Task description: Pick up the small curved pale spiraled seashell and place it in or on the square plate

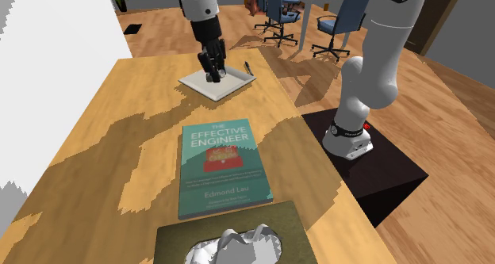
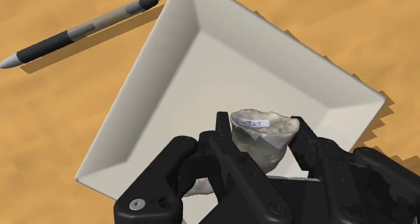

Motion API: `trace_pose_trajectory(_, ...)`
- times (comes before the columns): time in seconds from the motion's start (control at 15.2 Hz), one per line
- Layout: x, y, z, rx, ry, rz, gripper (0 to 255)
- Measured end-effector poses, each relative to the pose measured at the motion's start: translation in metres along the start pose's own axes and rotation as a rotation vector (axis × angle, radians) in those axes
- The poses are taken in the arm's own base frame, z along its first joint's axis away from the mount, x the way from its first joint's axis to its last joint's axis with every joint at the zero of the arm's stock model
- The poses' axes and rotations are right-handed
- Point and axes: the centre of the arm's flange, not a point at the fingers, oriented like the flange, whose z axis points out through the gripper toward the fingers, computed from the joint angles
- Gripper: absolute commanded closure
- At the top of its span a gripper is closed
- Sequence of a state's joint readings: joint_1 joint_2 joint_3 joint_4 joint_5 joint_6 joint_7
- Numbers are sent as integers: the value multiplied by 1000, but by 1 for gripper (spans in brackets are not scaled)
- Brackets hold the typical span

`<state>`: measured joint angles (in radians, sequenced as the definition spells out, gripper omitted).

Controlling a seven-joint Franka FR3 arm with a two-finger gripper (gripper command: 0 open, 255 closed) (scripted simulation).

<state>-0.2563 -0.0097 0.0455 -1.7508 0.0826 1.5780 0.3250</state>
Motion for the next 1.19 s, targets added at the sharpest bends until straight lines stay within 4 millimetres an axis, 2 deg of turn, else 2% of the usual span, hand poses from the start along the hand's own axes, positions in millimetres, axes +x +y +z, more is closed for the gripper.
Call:
trace_pose_trajectory(0.4, 1, 1, 2, -1, 0, 2, 255)
trace_pose_trajectory(0.46, 1, 1, 2, -1, 0, 2, 0)
trace_pose_trajectory(0.86, 1, 1, 2, -1, 0, 2, 0)
trace_pose_trajectory(1.19, 1, 1, -42, 0, 1, 2, 0)
